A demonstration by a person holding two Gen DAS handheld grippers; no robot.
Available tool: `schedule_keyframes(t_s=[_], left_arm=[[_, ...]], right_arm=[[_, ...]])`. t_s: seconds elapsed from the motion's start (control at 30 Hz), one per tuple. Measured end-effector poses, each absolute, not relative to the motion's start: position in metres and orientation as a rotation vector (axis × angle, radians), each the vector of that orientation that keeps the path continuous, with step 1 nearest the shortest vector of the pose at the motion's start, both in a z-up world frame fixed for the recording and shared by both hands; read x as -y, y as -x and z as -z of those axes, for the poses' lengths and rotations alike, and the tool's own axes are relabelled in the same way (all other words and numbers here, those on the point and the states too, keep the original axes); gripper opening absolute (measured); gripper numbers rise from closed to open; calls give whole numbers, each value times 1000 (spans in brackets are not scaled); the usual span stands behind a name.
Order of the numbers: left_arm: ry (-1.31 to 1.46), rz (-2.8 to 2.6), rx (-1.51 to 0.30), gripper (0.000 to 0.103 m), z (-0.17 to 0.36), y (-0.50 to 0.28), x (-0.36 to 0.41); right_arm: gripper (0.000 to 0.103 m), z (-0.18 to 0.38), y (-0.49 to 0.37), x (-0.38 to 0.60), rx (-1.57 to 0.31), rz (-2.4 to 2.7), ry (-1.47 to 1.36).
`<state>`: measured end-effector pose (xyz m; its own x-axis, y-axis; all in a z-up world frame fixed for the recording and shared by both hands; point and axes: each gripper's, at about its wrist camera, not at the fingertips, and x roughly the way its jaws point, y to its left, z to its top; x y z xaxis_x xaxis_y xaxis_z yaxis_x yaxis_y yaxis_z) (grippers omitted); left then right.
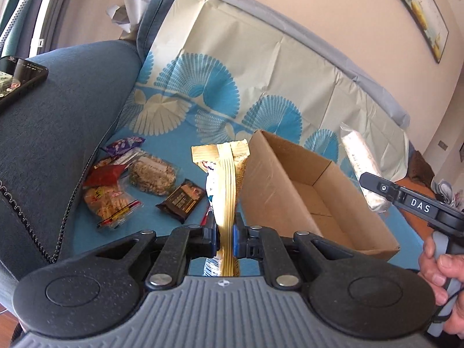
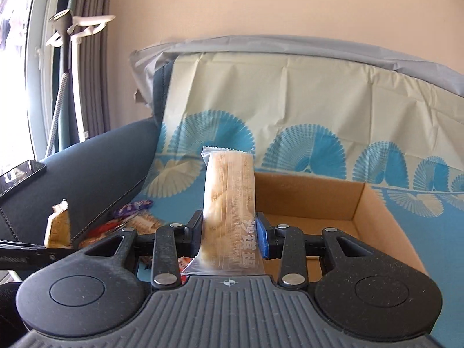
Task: Organize snacks
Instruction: 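Carry both bars over the box and open both tools to drop them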
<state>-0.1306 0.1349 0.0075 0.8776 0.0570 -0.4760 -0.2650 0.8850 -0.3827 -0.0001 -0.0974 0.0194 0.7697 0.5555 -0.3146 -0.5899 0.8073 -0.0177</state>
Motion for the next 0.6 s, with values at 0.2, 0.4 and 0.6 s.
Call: schedule_keyframes(t_s=[0.2, 0.4, 0.6], left_arm=[[423, -161, -465, 10, -10, 125, -124], [381, -162, -468, 10, -10, 118, -116], [335, -185, -476, 10, -13, 107, -104]], right_arm=[[38, -12, -23, 149, -253, -551, 92], [38, 0, -39, 183, -250, -495, -30], [38, 7, -34, 183, -224, -541, 16]])
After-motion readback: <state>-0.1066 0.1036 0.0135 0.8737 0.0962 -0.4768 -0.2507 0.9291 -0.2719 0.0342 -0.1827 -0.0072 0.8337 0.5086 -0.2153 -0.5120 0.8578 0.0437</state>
